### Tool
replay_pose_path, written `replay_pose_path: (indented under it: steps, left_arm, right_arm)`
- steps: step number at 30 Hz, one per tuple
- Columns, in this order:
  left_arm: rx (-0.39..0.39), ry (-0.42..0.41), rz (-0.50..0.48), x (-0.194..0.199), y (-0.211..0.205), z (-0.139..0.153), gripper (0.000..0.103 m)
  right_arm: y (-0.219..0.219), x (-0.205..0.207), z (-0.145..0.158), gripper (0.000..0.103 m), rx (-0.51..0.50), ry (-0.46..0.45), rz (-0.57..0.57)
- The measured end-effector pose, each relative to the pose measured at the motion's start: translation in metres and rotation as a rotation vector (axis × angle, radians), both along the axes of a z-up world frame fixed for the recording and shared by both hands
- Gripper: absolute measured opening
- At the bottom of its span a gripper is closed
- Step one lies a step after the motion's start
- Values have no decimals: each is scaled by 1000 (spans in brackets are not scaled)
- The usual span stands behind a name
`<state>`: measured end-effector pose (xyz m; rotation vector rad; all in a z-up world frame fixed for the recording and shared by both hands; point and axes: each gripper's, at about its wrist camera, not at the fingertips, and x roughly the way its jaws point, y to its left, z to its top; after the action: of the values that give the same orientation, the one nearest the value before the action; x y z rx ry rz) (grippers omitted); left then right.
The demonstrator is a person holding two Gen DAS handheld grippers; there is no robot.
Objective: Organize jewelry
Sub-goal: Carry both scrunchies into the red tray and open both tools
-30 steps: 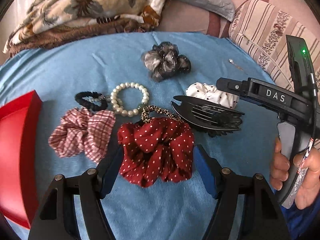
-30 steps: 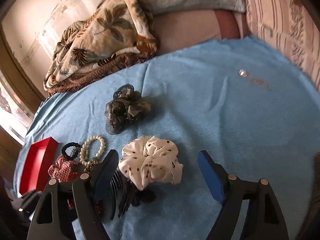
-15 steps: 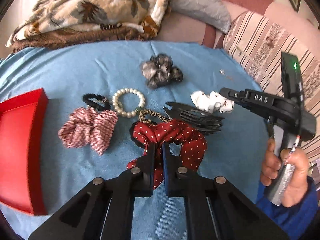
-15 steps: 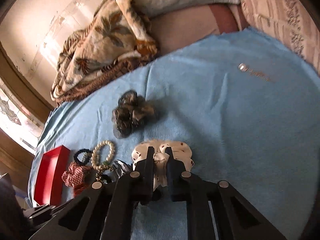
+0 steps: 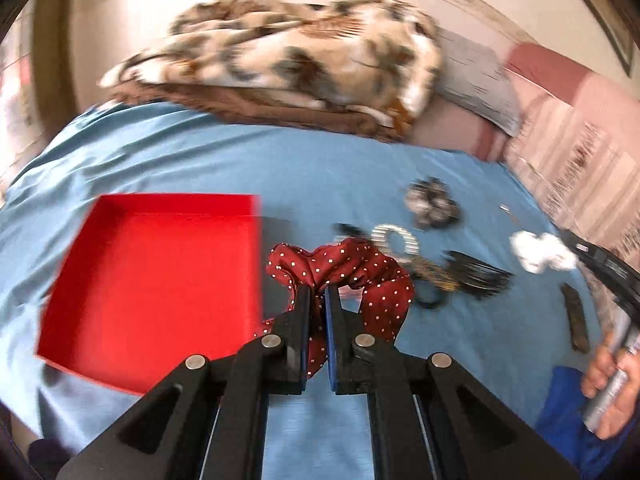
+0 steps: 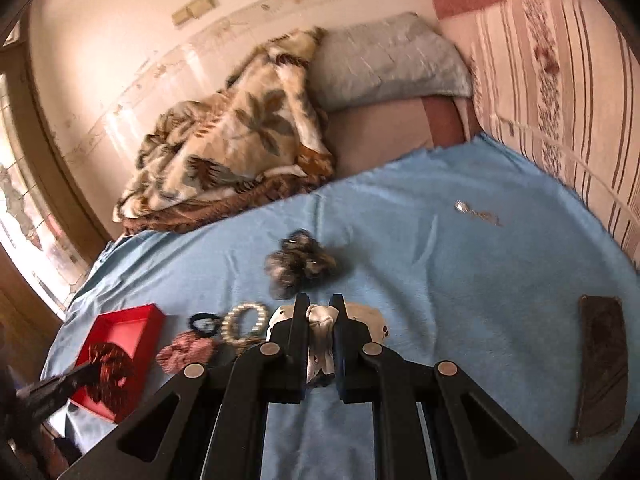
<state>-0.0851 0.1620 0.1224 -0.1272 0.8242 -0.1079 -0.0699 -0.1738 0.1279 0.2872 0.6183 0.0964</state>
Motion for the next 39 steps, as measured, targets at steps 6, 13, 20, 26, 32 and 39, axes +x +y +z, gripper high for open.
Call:
replay_pose_path:
  steps: [6,13,20,26,32,39]
  left_arm:
    - [31,12,130,10,67,-9,7]
    - [27,32,255,45,130,-23,7]
    - [25,72,361,88,176,-40,7]
    - [-28,96,385,114,199,-51,7]
    - [-35,124,395,125,213,-65,7]
    - [-79,120,399,130,224,-65,9]
  right_arm:
    - [52,-1,15,11,-17,5,122]
    - [144,28,9,11,-8,86,304]
    - [236,65,0,11,-56,119,421]
    - [305,109,-19,11,-68,168,475]
    - [346,139,-43,11,-144,187,483]
    - [354,153,-73,13,-200,257,474]
